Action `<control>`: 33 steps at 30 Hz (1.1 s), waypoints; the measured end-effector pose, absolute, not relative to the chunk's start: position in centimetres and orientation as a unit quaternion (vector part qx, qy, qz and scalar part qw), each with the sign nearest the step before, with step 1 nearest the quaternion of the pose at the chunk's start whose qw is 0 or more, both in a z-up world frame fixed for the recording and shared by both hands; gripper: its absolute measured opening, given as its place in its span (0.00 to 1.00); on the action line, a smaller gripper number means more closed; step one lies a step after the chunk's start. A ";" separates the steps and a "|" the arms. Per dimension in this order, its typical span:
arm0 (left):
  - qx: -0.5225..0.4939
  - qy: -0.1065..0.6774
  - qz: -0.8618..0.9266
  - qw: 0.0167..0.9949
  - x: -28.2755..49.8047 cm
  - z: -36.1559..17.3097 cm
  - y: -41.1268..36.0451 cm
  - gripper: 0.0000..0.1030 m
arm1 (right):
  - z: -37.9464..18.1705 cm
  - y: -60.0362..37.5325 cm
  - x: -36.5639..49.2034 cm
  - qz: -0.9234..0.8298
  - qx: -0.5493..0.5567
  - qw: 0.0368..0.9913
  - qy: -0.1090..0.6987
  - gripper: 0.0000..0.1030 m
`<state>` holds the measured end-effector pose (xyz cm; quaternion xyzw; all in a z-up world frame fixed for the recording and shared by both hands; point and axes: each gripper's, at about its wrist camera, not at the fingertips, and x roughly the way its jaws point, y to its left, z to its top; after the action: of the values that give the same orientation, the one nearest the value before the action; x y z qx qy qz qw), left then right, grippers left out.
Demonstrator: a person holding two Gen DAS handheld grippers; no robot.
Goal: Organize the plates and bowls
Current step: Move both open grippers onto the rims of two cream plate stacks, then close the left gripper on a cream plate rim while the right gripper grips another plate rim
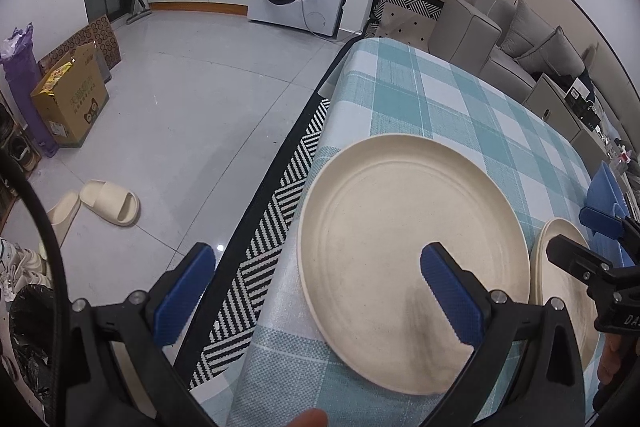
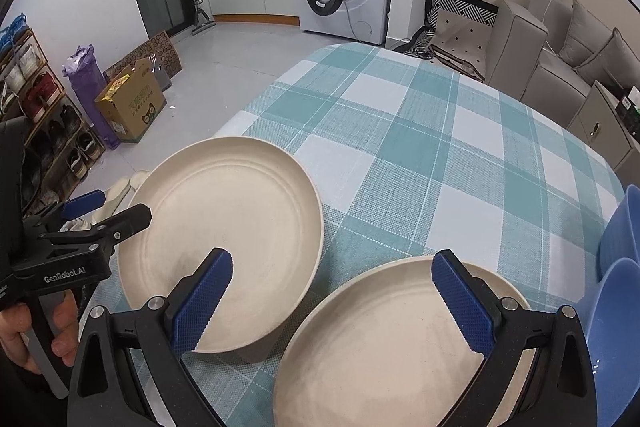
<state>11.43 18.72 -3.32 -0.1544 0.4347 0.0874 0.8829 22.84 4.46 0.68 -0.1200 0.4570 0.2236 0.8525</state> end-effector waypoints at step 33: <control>-0.132 0.472 0.077 0.868 11.8 -5.2 18.4 0.48 | -3.2 6.0 25.4 0.235 -0.106 0.827 0.499 0.54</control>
<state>11.76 18.37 -5.17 -0.1323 0.4723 0.0767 0.8681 25.43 6.03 -3.20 -0.1065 0.4988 0.2353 0.8273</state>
